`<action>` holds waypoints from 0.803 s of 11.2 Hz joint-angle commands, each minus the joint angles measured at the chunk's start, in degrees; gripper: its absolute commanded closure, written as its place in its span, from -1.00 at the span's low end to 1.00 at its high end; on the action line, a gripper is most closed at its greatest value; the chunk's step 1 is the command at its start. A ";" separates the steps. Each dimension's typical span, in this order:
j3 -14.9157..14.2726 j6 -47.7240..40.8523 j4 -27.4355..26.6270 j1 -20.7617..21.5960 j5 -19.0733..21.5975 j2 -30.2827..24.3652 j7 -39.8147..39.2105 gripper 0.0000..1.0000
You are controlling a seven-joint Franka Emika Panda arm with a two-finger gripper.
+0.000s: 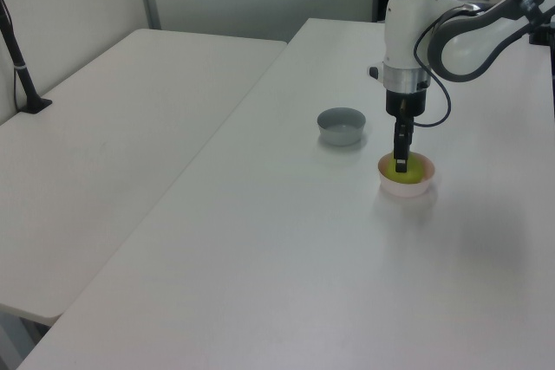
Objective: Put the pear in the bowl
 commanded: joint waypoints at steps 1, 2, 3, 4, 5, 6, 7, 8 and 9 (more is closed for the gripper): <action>-0.24 0.20 -0.57 0.20 -1.03 -1.85 3.77 -1.00; -0.24 -0.76 -0.49 0.20 -1.03 -2.81 4.47 -1.00; -0.24 -2.85 0.73 0.20 -1.03 -3.35 4.56 -1.00; -0.24 -7.23 3.18 0.11 -1.46 -3.79 4.56 -1.00; -0.24 -12.66 5.99 -0.50 -2.86 -4.31 4.56 -1.00; -0.33 -16.98 8.98 -1.02 -3.14 -4.75 4.83 -1.00; -0.68 -20.16 11.44 -1.99 -3.14 -5.63 5.26 -1.00; -1.20 -22.36 13.56 -2.87 -3.14 -6.42 4.83 -1.00; -2.51 -23.69 15.23 -2.87 -3.14 -6.95 4.74 -1.00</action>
